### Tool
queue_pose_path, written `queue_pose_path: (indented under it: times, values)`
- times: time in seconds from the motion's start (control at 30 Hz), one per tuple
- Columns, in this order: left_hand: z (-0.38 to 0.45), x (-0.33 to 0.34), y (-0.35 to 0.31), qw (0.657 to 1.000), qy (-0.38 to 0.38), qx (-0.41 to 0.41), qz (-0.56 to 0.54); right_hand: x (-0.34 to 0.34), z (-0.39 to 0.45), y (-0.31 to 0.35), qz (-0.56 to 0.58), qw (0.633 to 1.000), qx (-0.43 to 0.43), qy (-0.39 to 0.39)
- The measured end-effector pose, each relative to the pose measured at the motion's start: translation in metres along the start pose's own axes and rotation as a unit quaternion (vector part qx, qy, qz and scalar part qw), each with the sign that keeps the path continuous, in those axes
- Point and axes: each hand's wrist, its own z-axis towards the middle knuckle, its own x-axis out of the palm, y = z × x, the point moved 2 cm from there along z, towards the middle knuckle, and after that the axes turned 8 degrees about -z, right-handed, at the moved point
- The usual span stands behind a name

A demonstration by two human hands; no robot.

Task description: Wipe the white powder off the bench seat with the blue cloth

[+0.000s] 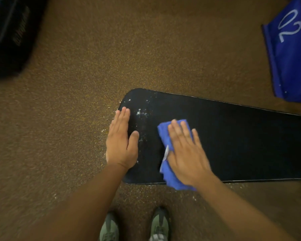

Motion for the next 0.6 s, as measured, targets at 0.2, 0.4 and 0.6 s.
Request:
queue_pose_path:
  times: [0.2, 0.4, 0.6]
  values:
    - [0.001, 0.0, 0.003, 0.999, -0.021, 0.003, -0.041, -0.025, 0.111, 0.022, 0.064, 0.982, 0.178, -0.026]
    - [0.002, 0.001, 0.009, 0.998, -0.026, 0.015, -0.056, -0.011, 0.028, 0.046, 0.032, 0.998, -0.042, -0.024]
    - [0.0, 0.001, 0.008, 0.999, -0.014, 0.005, -0.034, -0.02, 0.076, 0.005, 0.057, 0.987, 0.147, -0.013]
